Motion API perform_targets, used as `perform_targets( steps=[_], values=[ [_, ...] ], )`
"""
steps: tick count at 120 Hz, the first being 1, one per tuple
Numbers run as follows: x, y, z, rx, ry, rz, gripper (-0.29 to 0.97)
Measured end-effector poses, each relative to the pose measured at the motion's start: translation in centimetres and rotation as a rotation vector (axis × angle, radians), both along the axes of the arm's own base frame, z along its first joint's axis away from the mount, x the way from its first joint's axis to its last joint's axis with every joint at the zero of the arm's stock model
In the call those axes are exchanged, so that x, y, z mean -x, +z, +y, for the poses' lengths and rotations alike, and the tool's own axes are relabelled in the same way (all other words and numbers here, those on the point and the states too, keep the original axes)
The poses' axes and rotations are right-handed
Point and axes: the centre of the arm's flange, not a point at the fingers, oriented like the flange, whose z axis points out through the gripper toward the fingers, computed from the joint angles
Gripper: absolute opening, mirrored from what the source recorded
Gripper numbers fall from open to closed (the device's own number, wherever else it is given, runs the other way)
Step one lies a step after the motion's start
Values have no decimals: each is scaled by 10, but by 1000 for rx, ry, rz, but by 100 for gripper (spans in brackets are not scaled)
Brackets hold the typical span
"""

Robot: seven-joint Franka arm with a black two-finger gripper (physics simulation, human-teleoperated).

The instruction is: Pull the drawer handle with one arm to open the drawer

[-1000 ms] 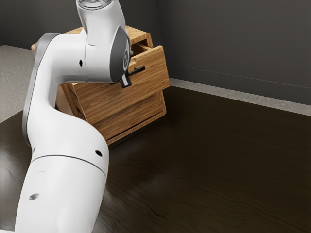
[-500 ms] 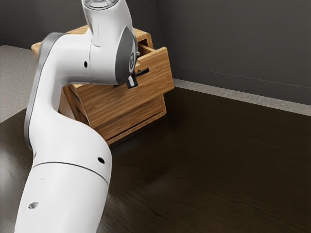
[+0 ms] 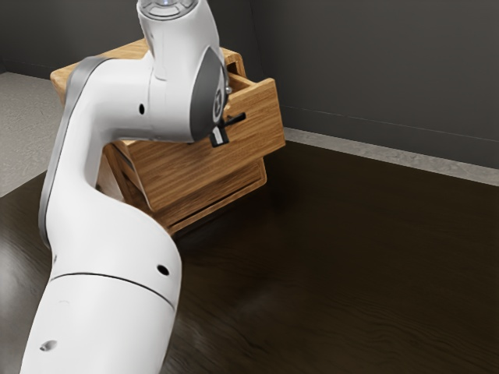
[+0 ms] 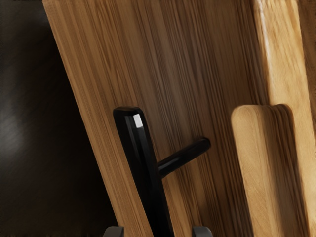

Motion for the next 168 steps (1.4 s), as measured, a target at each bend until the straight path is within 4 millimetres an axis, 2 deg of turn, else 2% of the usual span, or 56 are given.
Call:
perform_targets(
  steps=[80,112,168],
  values=[
    [5,-3,-32,0,-32,1,10],
    [5,-3,-35,2,-29,0,10],
    [9,1,-58,6,-41,-4,10]
  ],
)
